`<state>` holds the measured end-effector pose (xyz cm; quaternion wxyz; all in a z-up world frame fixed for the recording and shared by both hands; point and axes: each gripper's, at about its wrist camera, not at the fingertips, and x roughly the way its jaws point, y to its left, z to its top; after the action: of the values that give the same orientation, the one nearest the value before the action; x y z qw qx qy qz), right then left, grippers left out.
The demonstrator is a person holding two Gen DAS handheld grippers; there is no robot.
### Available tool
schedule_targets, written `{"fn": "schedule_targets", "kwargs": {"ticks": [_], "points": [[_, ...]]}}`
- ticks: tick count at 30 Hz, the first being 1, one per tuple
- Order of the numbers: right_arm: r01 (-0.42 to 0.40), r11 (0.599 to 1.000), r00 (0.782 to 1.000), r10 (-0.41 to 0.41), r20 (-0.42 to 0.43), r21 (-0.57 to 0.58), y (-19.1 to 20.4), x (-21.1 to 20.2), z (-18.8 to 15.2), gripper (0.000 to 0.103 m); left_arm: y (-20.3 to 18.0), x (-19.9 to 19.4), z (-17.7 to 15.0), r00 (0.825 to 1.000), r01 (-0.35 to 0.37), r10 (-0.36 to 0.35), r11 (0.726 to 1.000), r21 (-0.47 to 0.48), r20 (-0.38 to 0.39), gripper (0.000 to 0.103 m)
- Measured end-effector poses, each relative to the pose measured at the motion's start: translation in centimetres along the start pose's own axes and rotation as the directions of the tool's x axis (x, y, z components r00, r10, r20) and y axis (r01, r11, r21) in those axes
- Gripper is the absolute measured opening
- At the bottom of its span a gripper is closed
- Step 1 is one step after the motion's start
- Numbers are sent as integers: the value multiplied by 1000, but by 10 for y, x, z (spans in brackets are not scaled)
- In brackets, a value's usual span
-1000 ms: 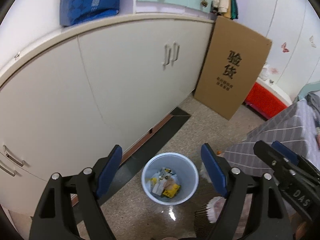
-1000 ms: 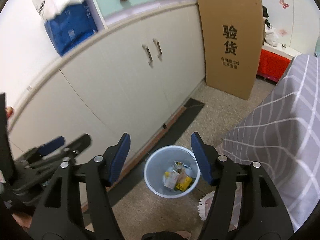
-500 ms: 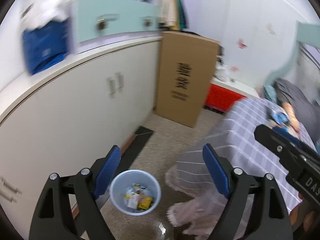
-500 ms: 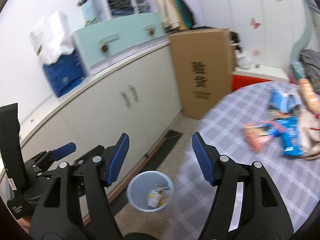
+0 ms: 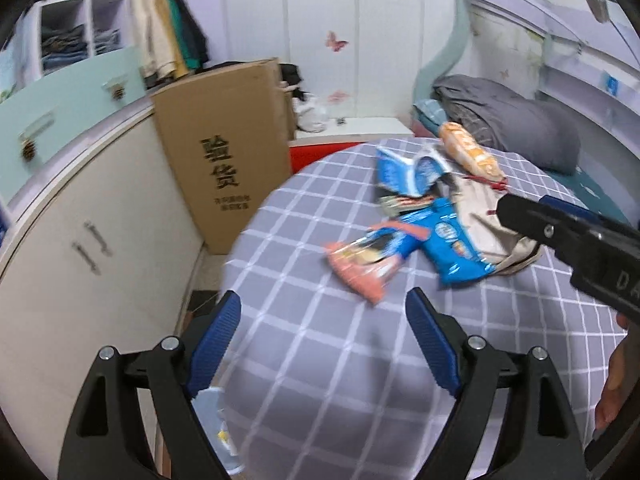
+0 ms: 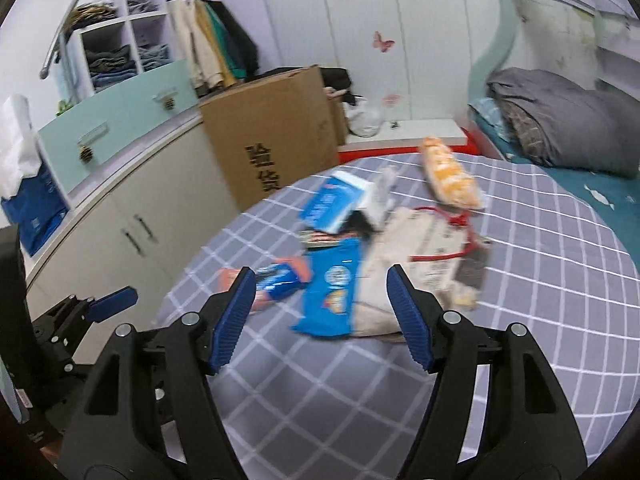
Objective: Collect trash
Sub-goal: 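Move both open tools back toward the table, then grasp the blue snack bag with the right tool while the left tool grasps the pink-blue wrapper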
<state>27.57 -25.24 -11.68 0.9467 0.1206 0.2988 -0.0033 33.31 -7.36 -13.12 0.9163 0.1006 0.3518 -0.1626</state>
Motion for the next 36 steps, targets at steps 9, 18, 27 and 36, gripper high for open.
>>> {"fn": "schedule_targets", "kwargs": {"ticks": [9,18,27,36], "points": [[33,999,999,-33,-23,16,-24,12,0,68,-32,47,19,998,30,-25,995,93,-53,83],[39,999,998,-39,-57,1,-23,29,-1,68,-31,66,21,987,125,-116,989,78,-111,31],[23,996,994,-32,-108,-85,7,46,-4,68,-5,44,12,995,90,-91,996,-16,-46,21],[72,974,963,-124,-241,-213,33,84,-19,45,30,26,4,998,59,-59,991,-119,6,0]]}}
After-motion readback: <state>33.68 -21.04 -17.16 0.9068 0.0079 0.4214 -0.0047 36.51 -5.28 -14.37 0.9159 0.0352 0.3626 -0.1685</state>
